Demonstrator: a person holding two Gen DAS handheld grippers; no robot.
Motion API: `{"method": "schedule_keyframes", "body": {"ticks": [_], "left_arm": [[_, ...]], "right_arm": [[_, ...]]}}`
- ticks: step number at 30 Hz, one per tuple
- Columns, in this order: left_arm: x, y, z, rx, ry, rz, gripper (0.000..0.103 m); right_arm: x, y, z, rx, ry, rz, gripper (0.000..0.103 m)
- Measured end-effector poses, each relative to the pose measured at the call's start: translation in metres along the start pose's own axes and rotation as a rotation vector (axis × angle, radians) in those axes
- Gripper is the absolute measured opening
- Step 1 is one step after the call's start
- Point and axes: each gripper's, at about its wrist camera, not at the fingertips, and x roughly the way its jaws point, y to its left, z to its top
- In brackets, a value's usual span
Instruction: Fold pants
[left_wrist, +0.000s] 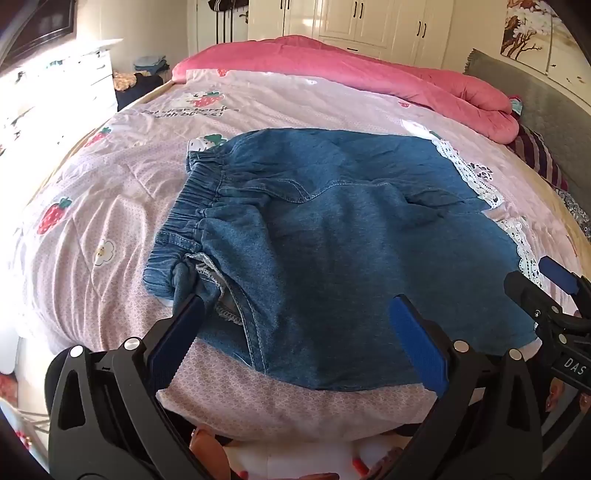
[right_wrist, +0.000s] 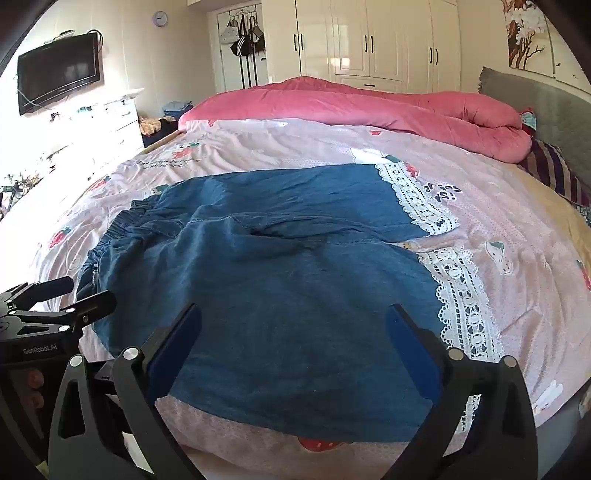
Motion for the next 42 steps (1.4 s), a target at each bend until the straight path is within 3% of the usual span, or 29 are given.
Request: {"method": "schedule_keyframes", "body": {"ticks": [42], "left_arm": [[-0.0055, -0.0048, 0.0009, 0.029, -0.030, 0.004, 0.094]], "right_arm": [[0.0021, 0.0007, -0.0043, -0.007, 0.013, -0.021, 0.099]]}}
